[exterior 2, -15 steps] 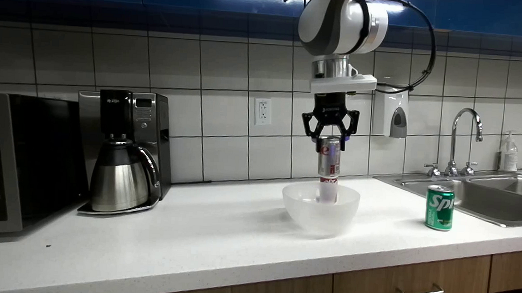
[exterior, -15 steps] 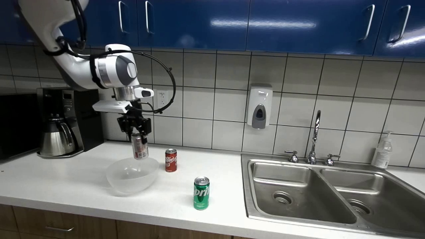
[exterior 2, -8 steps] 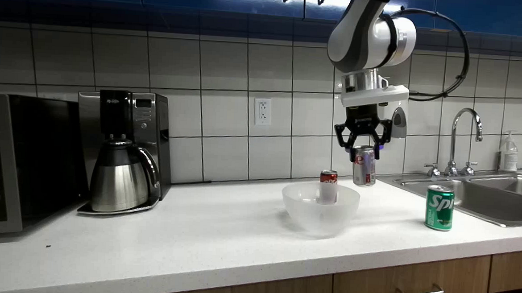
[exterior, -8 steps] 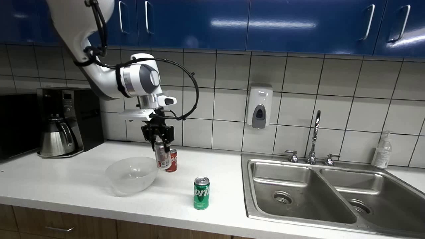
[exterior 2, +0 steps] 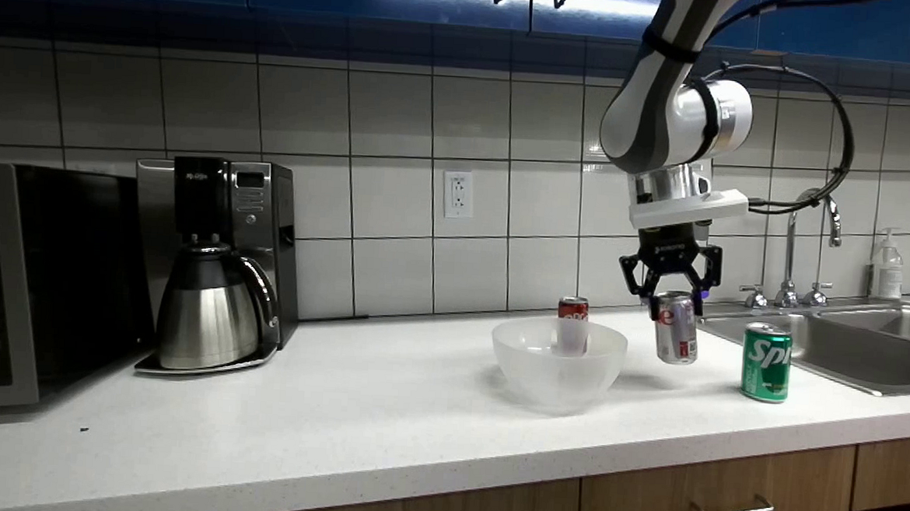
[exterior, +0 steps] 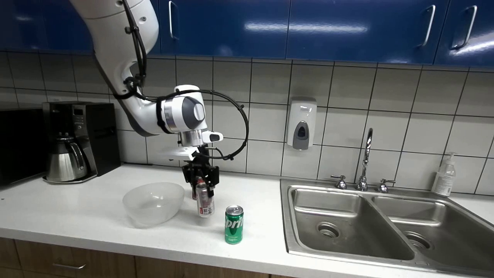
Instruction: Remove the can from the bowl
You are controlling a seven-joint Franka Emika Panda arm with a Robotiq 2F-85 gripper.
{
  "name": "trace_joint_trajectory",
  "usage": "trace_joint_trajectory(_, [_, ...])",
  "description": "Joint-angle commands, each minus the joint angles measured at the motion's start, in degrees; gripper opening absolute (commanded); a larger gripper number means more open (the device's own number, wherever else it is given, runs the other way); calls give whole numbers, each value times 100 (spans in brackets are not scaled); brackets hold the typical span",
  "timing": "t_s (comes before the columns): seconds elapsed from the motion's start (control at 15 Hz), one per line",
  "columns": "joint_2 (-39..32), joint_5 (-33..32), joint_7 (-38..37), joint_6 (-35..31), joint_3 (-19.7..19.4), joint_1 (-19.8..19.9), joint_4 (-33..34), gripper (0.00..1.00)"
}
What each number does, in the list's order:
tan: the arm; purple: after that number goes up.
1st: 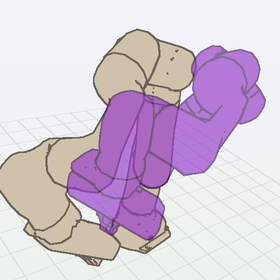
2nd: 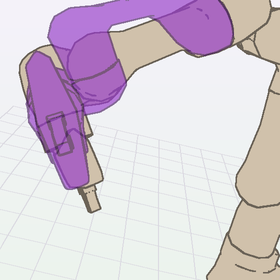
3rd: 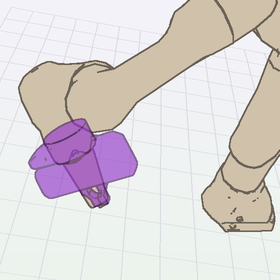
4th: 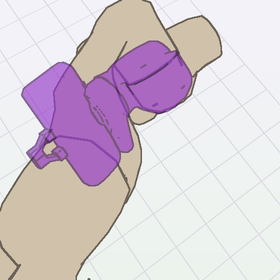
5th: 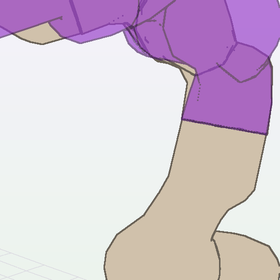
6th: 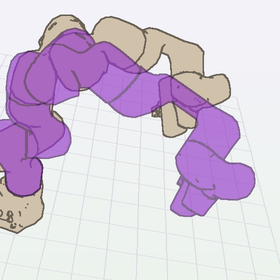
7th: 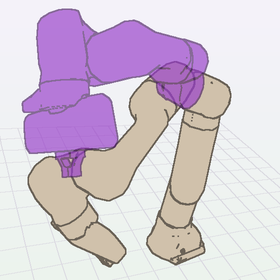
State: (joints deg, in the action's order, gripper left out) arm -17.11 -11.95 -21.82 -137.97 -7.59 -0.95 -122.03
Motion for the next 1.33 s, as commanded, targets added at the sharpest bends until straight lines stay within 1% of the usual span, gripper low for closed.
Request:
trace_joint_trajectory(0.0, [-202, 34, 170, -119, -53, 97, 172, 39])
trace_joint_trajectory(0.27, [-345, 119, 179, -248, -98, 108, 217, 39])
trace_joint_trajectory(0.6, [-390, 390, 327, -402, -67, 166, 181, 39])
trace_joint_trajectory(0.87, [-393, 592, 454, -288, -59, 201, 206, 39])
trace_joint_trajectory(0.93, [-368, 695, 542, -186, -27, 238, 203, 89])
trace_joint_trajectory(1.0, [-333, 737, 579, -155, -29, 242, 173, 90])
trace_joint_trajectory(1.07, [-287, 757, 610, -186, -41, 239, 127, 96])
trace_joint_trajectory(1.13, [-232, 758, 632, -205, -49, 233, 85, 100])
trace_joint_trajectory(1.27, [-86, 693, 657, -185, -60, 199, 5, 100])
